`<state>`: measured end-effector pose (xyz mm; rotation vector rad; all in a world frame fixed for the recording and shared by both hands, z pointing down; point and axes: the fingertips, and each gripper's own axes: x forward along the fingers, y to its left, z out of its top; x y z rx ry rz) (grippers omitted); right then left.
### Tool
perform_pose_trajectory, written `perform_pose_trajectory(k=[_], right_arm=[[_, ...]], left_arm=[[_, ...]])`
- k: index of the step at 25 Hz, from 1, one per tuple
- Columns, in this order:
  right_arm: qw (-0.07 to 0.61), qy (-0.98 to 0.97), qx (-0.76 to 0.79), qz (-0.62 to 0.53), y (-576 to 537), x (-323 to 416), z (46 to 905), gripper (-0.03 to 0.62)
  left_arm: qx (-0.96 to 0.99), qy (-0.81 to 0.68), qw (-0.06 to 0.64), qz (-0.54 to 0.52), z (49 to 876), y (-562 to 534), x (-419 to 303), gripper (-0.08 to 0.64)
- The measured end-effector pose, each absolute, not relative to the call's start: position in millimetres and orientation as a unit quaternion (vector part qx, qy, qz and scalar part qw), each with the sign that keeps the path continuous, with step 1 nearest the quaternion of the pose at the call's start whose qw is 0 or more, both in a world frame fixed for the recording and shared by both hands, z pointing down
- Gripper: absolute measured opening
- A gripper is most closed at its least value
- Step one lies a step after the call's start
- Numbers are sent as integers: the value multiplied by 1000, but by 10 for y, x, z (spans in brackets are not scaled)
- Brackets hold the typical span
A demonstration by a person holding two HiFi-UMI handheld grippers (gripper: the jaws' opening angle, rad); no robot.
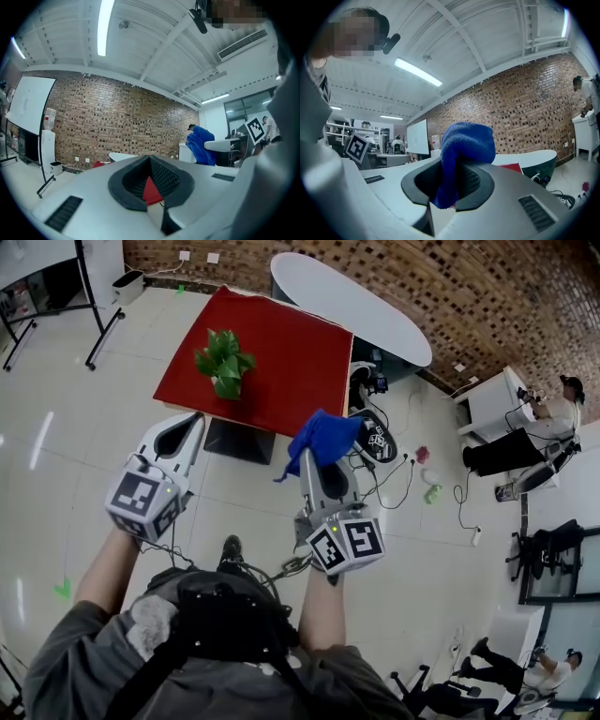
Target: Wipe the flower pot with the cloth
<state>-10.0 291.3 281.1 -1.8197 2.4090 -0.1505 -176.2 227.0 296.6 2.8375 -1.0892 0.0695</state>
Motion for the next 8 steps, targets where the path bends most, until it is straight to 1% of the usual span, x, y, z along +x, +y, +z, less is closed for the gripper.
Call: perform_pose_trajectory(k=[3,8], right_arm=[[54,796,-601,-52,3076,-312,2783,77],[49,791,-607,-55,3271,-438,2757,77]], left_arm=[[934,-353,54,20,2931,2419,-1915,6],[934,-350,43,52,3027,2627,-2051,6]])
